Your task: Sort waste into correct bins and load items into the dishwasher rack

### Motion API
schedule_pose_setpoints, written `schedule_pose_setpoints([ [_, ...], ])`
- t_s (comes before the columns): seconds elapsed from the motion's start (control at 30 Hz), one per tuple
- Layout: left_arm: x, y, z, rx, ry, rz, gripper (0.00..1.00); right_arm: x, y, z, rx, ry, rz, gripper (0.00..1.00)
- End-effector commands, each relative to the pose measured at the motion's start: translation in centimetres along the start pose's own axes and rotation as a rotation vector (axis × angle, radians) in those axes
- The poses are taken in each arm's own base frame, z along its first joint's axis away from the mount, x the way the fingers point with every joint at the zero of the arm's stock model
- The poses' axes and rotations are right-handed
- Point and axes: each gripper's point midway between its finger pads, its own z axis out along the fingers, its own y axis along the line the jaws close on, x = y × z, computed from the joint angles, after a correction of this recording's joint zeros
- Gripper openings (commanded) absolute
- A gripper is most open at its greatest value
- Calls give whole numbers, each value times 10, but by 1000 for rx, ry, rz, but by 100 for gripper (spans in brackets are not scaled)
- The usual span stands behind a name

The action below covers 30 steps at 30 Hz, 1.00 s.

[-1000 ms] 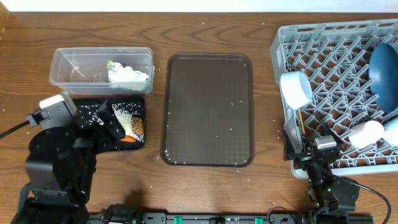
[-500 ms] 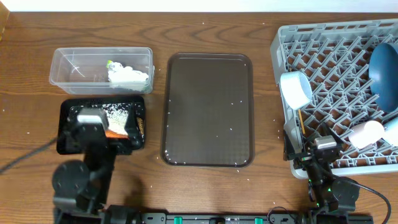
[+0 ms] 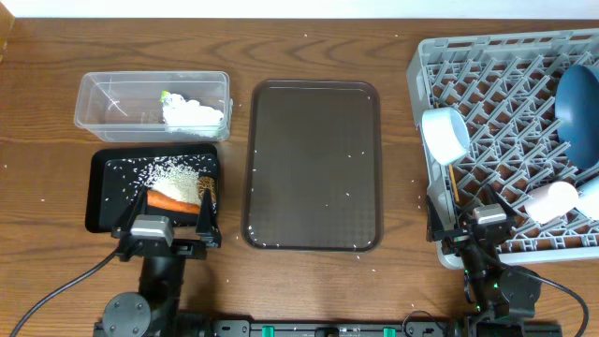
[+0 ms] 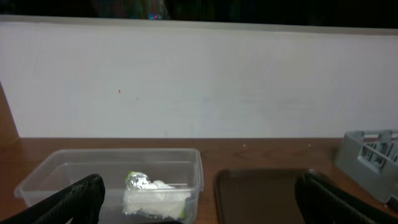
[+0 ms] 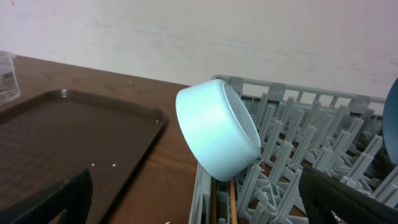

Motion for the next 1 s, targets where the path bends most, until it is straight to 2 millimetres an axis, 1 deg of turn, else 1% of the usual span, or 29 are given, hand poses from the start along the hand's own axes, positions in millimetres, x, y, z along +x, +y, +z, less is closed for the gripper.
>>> schedule_pose_setpoints([
  [0.0,24,0,5,5,43,18,98,0,1,0,-1,-4,-12,99],
  [0.1,50,2,11,3,99,19,98,0,1,0,-1,-3,-12,99],
  [0.2,72,3,15,1,135,19,98,0,1,0,-1,-3,-12,99],
  [0.4,104,5,23,-1,158,20,98,0,1,0,-1,-3,-12,99],
  [0.6,136,7,24,-5,214,21,98,0,1,0,-1,-4,-12,99],
  [0.97,134,7,24,-5,209,21,98,0,1,0,-1,-3,-12,99],
])
